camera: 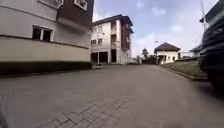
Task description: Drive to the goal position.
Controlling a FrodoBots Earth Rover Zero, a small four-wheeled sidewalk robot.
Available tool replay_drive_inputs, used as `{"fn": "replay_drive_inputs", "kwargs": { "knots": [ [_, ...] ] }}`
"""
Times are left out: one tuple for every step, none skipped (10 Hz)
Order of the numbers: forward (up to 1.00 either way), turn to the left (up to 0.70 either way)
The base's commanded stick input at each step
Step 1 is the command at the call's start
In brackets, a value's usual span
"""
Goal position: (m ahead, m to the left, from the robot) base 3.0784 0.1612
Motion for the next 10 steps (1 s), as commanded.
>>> {"fn": "replay_drive_inputs", "kwargs": {
  "knots": [
    [0.7, 0.0],
    [0.7, 0.0],
    [0.7, 0.0],
    [0.7, 0.0],
    [0.7, 0.0],
    [0.7, 0.0],
    [0.7, 0.0],
    [0.7, 0.0],
    [0.7, 0.0],
    [0.7, 0.0]
  ]
}}
